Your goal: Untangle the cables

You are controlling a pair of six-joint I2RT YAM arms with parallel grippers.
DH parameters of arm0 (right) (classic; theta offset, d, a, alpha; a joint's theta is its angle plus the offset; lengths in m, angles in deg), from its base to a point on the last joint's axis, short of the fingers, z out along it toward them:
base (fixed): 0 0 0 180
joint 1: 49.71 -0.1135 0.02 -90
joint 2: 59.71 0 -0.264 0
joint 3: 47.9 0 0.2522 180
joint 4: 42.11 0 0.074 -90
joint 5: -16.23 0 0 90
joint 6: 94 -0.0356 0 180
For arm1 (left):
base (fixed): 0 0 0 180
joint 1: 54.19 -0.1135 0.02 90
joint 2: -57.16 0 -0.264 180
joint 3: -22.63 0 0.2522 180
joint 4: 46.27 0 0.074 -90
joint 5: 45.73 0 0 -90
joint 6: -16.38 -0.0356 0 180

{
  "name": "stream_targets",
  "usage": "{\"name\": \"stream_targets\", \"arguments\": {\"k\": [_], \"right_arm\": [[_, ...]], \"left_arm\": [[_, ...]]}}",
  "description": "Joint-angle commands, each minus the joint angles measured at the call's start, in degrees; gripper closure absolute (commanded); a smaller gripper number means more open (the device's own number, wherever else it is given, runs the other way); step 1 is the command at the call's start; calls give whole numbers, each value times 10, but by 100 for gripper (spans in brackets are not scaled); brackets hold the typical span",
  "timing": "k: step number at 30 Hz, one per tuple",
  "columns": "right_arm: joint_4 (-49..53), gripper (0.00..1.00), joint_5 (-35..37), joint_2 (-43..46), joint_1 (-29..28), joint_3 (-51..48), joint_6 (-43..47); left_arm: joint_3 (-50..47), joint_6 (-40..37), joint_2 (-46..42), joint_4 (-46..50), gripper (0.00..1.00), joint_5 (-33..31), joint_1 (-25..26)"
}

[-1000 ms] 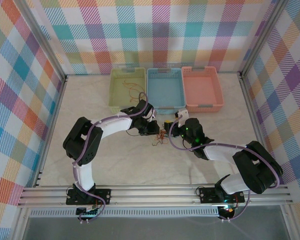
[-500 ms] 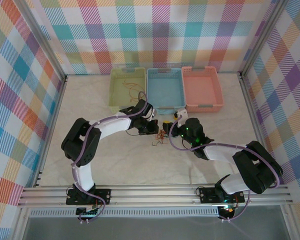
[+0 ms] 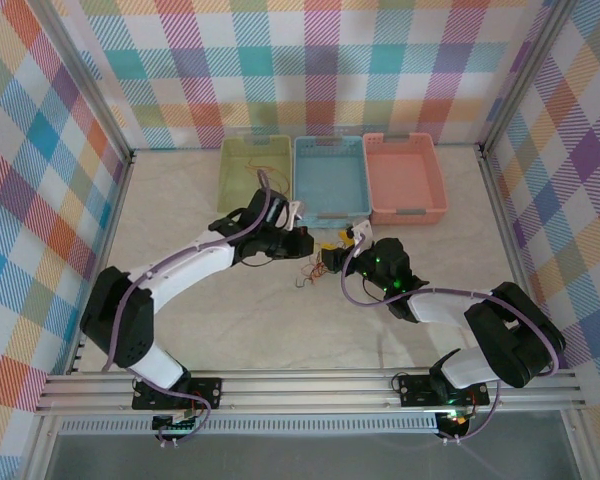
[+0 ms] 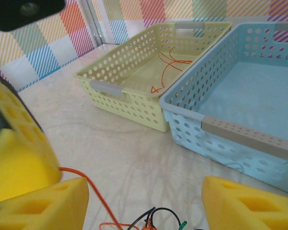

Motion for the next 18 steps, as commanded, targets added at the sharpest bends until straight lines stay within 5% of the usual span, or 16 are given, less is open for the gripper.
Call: {"name": "stream_targets", "arguments": {"k": [1,10,18], "right_arm": [[-34,36,-31,1,1,-4,4],[-128,38,-173,11,-3,-35,46],[-142,38,-172,6,-17,-39,76]], "left_arm": [[-30,-13,-40,-4,100,-5,6],[-51,-10,-100,-1,100,13,7],[-61,-5,-140,3,100,31,10]]}}
